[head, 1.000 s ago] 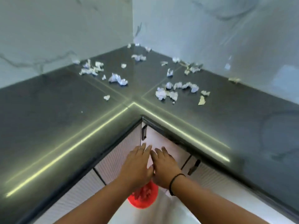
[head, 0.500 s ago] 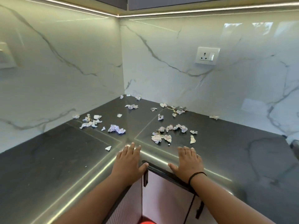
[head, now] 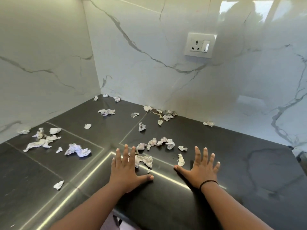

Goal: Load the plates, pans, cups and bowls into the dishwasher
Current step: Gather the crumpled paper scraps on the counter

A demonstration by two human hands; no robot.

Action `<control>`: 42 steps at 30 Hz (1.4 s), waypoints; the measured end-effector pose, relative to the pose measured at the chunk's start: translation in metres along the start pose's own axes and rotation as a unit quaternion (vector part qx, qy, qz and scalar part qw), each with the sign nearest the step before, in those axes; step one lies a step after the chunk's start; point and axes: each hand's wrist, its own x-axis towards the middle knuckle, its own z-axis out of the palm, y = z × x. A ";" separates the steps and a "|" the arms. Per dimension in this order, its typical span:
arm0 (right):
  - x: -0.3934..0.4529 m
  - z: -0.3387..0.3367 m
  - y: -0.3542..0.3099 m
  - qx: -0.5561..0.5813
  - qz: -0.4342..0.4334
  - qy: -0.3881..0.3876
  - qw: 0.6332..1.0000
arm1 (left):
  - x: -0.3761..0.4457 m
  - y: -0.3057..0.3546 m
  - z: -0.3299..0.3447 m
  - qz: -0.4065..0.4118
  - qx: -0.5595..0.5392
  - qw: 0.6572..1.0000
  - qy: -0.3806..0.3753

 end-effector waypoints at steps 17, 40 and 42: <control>0.264 -0.012 0.012 0.018 -0.084 0.045 0.995 | 0.124 0.002 0.015 0.105 0.014 0.994 -0.029; 0.142 0.016 -0.085 0.159 -0.437 -0.066 0.883 | 0.151 0.027 0.009 0.227 0.055 0.970 -0.063; 0.145 0.016 -0.085 0.194 -0.412 -0.065 0.888 | 0.157 0.028 0.010 0.246 0.049 0.965 -0.072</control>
